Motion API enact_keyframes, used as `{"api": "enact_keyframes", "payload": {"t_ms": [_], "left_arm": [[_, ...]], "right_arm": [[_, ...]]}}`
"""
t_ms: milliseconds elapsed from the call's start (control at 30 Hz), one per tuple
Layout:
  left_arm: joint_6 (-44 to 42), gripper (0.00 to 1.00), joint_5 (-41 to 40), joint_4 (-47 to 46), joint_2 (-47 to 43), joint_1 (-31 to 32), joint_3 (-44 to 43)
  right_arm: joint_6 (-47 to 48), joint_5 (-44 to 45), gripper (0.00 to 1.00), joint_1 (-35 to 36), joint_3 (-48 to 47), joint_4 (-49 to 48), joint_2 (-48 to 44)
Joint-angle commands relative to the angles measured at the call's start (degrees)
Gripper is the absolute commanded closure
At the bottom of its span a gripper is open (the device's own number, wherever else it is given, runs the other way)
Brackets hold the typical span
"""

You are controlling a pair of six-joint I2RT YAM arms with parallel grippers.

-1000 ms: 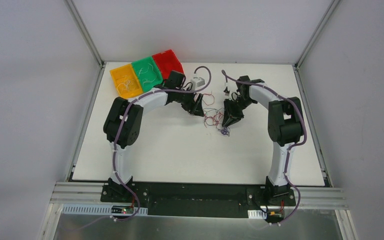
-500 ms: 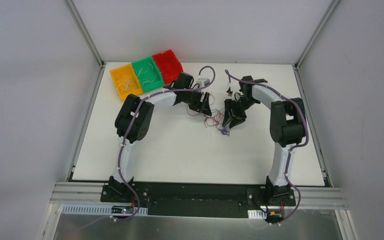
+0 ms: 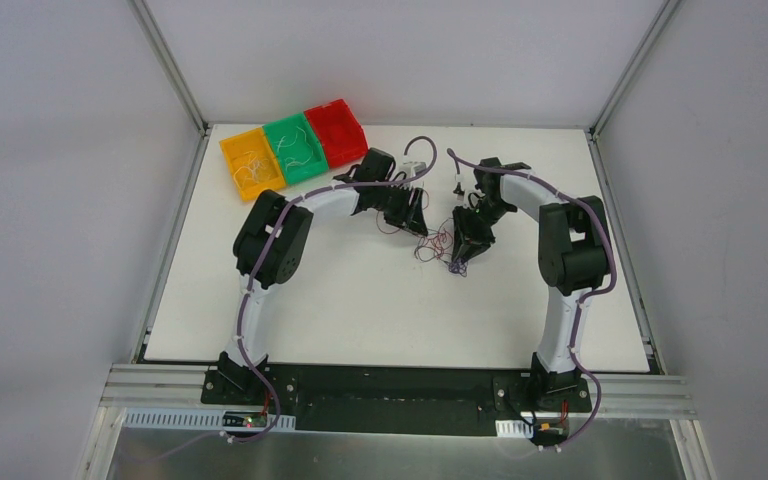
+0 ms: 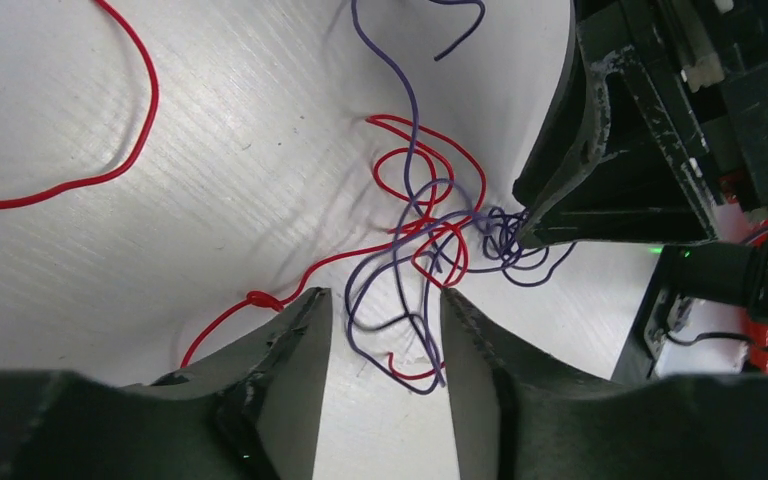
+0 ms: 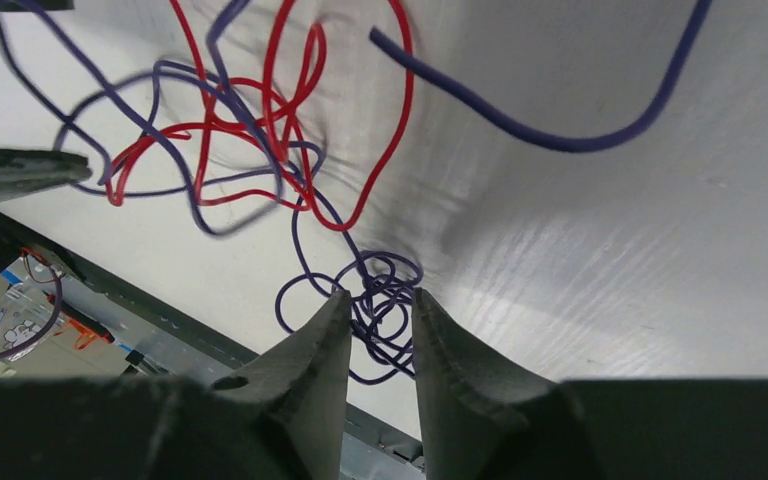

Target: Untangle the cables

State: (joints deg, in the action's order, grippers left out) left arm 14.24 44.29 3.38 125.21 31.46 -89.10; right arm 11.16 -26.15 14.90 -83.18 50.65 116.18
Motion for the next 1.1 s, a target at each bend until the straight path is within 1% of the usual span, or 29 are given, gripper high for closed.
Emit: {"api": "enact_keyframes", "payload": {"t_ms": [0, 33, 200, 333, 367, 400, 500, 600, 667, 733, 800, 867, 967, 1067], "left_arm": [[2.2, 0.48, -1.3, -0.7, -1.2, -0.1, 0.8], [2.4, 0.46, -1.0, -0.7, -1.6, -0.1, 1.1], [2.6, 0.43, 1.3, -0.9, -3.3, 0.4, 3.5], [3.0, 0.35, 0.4, -1.2, -3.1, 0.9, 3.7], [3.5, 0.36, 0.1, -1.7, -2.8, 0.9, 3.7], [4.0, 0.39, -0.2, -2.0, -2.6, 0.9, 3.6], [5.3, 0.52, -0.3, -3.2, -2.4, 0.9, 3.5], [6.4, 0.61, 0.5, -5.6, -2.1, 0.8, 3.2], [7.1, 0.66, 1.1, -6.1, -1.7, 0.9, 2.8], [8.2, 0.66, 1.8, -6.8, -1.0, 0.9, 2.5], [9.2, 0.60, 2.5, -7.7, -0.3, 0.9, 2.2], [10.2, 0.57, 2.4, -8.3, 0.4, 0.9, 1.8], [11.2, 0.58, 2.3, -8.5, 1.5, 1.0, 1.4], [12.0, 0.61, 2.1, -8.6, 2.3, 1.0, 1.4]], "right_arm": [[0.0, 2.6, 0.70, 0.1, 0.4, 0.9, -2.0], [0.1, 1.7, 0.70, 0.1, 0.5, 1.2, -2.3], [0.7, -1.3, 0.67, 0.1, 1.3, 1.9, -3.0], [1.7, -1.5, 0.61, 0.1, 1.6, 2.7, -3.6], [2.1, -1.3, 0.60, 0.0, 1.7, 2.8, -3.9], [2.3, -1.0, 0.60, 0.0, 1.9, 3.1, -4.1], [2.9, -0.1, 0.66, 0.0, 2.5, 3.3, -4.6], [2.9, 0.9, 0.70, -0.1, 3.2, 3.3, -4.7], [3.0, 1.2, 0.70, -0.3, 3.4, 3.3, -4.9], [3.1, 1.4, 0.70, -0.4, 3.5, 3.3, -5.1], [3.3, 1.5, 0.70, -0.5, 3.6, 3.5, -5.4], [3.4, 1.5, 0.68, -0.8, 3.7, 3.9, -5.5], [4.1, 1.8, 0.66, -1.0, 4.0, 4.6, -5.9], [5.0, 2.4, 0.64, -1.1, 3.9, 5.9, -6.0]]}}
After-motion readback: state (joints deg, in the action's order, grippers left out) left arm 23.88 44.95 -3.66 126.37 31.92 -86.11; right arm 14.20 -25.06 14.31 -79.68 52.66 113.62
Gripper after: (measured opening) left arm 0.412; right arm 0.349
